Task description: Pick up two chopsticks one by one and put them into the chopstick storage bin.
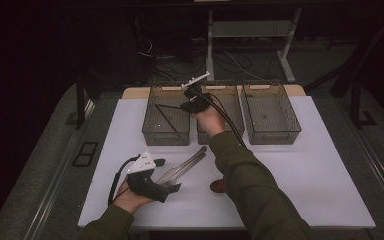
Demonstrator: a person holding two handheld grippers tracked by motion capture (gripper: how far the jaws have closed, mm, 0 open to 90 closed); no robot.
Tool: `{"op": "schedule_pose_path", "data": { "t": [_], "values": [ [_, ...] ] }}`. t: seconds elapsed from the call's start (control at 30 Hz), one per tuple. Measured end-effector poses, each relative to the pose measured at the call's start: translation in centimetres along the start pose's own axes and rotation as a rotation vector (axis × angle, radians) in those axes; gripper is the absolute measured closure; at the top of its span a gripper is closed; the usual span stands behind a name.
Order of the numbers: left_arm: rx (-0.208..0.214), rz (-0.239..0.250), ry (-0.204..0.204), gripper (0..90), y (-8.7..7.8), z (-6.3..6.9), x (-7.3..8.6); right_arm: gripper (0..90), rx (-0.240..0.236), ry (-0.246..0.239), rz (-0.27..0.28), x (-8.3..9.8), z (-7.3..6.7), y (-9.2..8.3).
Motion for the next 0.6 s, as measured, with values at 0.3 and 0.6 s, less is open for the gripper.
{"op": "schedule_pose_path", "data": {
  "t": [0.3,0.6],
  "values": [
    [-0.001,0.001,-0.006,0.0,0.0,0.0,-0.1,86.2,0.023,-0.005,-0.027,-0.7,-0.3,1.6],
    [0.002,0.007,-0.008,0.0,-0.1,0.0,-0.1,85.2,0.023,-0.007,-0.056,-0.6,-0.8,2.9]
  ]
}}
Point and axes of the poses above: each handheld gripper's, and its own axes: y roughly forward along the jaws, x roughly out of its underside, z roughly to its right, the point moved 9 cm from there along y, roughly forward along the jaws, and after that the axes turned 11 degrees about -x, right-handed, at the moved point
